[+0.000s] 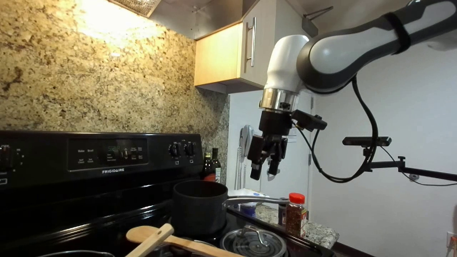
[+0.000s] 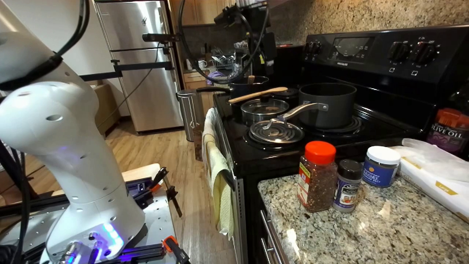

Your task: Remove the lid from the pot on the upper right plate of the stove

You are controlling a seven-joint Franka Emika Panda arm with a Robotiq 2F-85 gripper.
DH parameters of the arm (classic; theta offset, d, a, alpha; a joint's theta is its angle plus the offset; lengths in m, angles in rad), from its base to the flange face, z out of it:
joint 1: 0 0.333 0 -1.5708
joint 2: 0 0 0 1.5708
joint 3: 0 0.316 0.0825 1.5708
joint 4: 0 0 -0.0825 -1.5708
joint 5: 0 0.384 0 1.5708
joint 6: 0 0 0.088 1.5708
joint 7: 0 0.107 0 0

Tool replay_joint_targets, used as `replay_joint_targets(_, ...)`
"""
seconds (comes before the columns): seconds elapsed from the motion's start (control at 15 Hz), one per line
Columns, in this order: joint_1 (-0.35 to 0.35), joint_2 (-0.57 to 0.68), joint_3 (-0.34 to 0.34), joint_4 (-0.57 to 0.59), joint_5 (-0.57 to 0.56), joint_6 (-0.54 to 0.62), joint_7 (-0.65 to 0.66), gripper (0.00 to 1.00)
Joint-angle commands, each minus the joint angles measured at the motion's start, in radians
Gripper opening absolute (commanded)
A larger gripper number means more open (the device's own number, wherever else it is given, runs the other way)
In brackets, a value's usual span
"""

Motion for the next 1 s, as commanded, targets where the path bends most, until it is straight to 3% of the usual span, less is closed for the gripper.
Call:
replay_joint_targets(0.0,-0.016,-0.036,0.026,0.057,-0.014,-0.144,0.025,1.0)
replay_joint_targets(0.4,-0.011,-0.047,0.024,0.119,0.004,-0.279,0.006,1.0)
replay_joint_targets(0.93,-0.011,-0.045,0.021,0.11,0.005,-0.26,0.001,1.0)
